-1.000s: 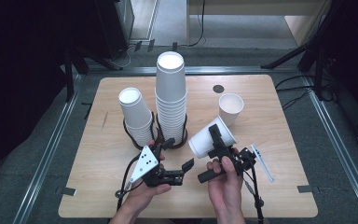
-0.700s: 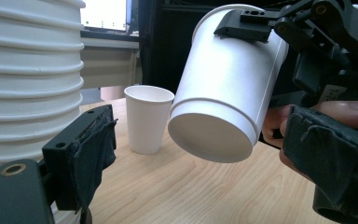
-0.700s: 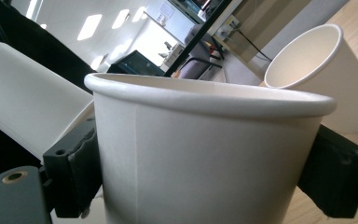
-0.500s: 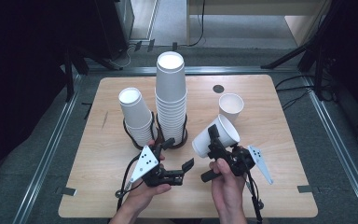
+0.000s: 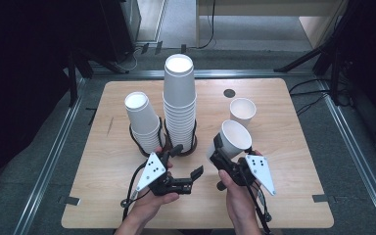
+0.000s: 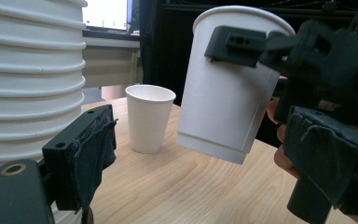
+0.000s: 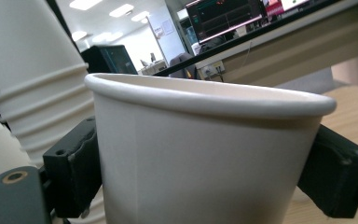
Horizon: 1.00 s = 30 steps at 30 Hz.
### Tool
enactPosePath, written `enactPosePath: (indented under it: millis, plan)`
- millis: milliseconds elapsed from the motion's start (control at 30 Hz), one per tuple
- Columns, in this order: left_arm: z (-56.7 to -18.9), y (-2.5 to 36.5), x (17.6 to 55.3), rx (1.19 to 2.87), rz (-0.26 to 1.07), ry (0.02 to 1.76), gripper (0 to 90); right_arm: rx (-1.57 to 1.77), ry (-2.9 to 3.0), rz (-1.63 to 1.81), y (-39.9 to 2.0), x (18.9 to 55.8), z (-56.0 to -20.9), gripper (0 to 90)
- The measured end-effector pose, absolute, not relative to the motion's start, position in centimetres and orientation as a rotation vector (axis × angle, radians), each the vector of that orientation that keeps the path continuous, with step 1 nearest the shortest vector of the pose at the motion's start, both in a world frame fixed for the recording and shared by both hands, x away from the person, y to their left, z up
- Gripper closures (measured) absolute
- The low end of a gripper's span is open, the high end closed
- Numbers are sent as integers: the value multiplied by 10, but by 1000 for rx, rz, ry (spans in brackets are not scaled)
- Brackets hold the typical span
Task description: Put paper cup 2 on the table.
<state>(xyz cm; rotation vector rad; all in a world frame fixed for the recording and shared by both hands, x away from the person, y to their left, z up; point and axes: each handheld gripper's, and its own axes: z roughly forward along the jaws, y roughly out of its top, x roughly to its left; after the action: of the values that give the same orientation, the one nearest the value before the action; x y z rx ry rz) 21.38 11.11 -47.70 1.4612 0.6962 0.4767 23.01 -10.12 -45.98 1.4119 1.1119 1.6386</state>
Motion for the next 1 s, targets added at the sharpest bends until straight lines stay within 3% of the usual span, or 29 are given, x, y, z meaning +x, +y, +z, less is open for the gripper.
enactPosePath:
  millis: [600,1000]
  plan:
    - [-477,115,215,1460,482,716,96,1133,1347,1303,-114,259,-510,121]
    - [-480,114,216,1481,484,734,107,1173,1398,1222,-126,287,-537,119]
